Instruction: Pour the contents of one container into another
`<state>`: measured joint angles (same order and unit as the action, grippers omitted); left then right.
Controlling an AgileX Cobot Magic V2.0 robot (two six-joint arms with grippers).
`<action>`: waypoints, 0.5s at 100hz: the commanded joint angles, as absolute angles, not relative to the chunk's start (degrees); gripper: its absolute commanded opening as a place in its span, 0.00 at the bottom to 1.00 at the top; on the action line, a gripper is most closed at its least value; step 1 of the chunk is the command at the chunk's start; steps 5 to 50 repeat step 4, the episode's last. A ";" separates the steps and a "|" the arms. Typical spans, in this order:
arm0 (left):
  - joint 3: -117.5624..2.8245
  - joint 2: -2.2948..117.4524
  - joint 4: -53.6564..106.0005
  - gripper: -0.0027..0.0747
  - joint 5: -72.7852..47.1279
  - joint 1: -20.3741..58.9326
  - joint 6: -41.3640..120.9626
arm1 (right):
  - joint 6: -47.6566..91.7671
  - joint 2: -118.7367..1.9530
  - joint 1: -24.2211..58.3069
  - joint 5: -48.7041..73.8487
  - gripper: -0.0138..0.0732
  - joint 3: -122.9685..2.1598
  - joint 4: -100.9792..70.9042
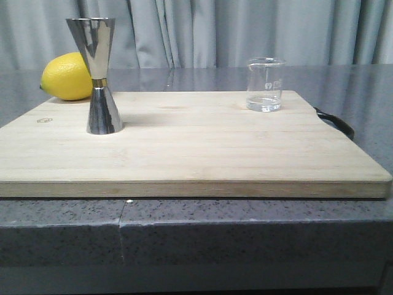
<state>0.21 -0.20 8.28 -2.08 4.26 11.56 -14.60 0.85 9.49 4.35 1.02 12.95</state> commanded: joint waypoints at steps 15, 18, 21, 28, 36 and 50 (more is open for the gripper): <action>2.26 -1.71 8.89 0.01 1.85 4.08 11.15 | -14.29 1.45 9.31 0.54 0.08 2.33 13.02; 2.26 -1.71 8.89 0.01 1.85 4.08 11.15 | -14.29 1.45 9.31 0.54 0.08 2.33 13.02; 2.26 -1.71 8.89 0.01 1.85 4.08 11.15 | -14.29 1.45 9.31 0.54 0.08 2.33 13.02; 2.26 -1.71 8.89 0.01 1.85 4.08 11.15 | -14.29 1.45 9.31 0.54 0.08 2.33 13.02; 2.26 -1.71 8.89 0.01 1.85 4.08 11.15 | -14.29 1.45 9.31 0.54 0.08 2.33 13.02; 2.26 -1.71 8.89 0.01 1.85 4.08 11.15 | -14.29 1.45 9.31 0.54 0.08 2.33 13.02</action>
